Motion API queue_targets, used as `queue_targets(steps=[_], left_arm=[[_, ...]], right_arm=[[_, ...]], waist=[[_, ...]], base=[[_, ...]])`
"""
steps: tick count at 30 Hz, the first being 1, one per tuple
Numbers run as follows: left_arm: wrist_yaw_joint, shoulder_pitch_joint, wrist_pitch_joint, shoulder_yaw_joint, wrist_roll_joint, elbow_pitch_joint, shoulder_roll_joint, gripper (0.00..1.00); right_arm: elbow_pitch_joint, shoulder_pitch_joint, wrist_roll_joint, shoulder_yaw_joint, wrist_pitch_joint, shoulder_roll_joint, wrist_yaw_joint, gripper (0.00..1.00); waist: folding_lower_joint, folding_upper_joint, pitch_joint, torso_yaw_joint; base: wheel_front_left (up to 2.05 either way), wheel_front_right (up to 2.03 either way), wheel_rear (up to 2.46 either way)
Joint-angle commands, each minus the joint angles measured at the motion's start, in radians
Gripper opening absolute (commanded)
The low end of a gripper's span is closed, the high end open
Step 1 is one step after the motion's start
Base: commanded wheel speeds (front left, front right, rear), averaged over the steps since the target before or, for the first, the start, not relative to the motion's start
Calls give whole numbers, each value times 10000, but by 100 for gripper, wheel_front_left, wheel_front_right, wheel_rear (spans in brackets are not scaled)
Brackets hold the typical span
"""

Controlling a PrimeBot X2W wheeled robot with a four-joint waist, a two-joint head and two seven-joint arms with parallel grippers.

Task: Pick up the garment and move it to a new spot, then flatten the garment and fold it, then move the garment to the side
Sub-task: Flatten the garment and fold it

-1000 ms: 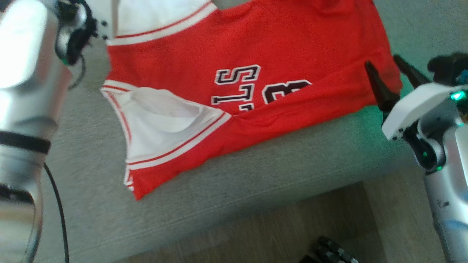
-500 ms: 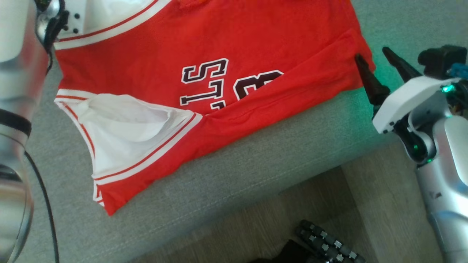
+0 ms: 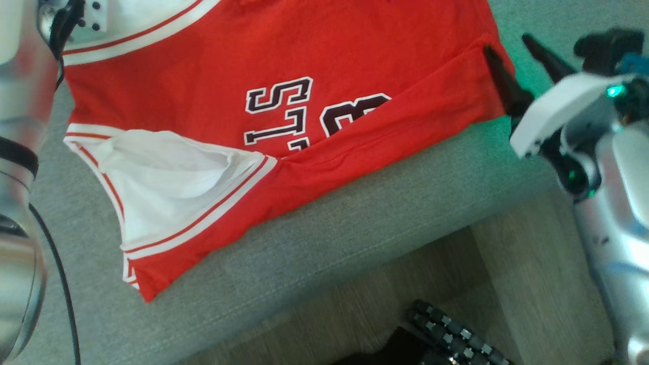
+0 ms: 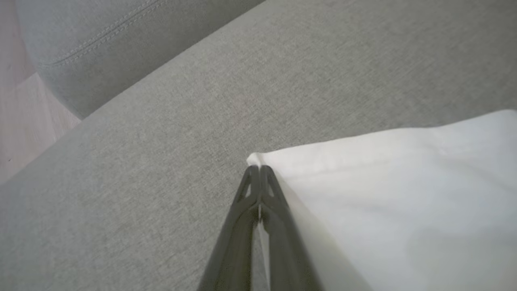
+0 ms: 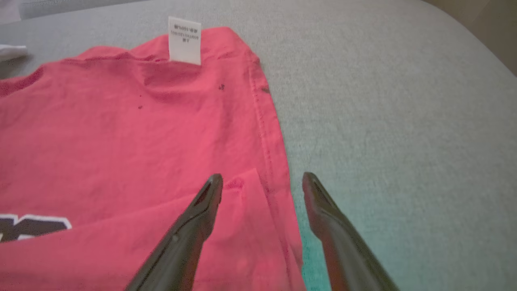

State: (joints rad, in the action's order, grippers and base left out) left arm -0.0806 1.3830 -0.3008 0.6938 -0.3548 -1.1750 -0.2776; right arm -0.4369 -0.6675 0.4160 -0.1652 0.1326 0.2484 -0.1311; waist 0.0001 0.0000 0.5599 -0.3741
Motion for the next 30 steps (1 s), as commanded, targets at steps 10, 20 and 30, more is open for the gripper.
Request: queue_targets(steps=[10,20,30], left_arm=[[-343,911,1805,56,-88,586,222,0],[-475,1203,2593,523,-223,1058,731,0],[-497,1371,2741,988,-605,1330,880,0]], right_arm=[[-3190,-3557,-374,799,1453,-399,4,100],[-6348,-5725,-2100,1343,672,-301,4,100],[-7971,-6625,-2959,1798,251,-49,4,0]], waist=[[-1,0,-258,862],[-1,0,-40,1951],[-1,0,62,2552]], base=[[0,0,0],[0,0,0],[0,0,0]])
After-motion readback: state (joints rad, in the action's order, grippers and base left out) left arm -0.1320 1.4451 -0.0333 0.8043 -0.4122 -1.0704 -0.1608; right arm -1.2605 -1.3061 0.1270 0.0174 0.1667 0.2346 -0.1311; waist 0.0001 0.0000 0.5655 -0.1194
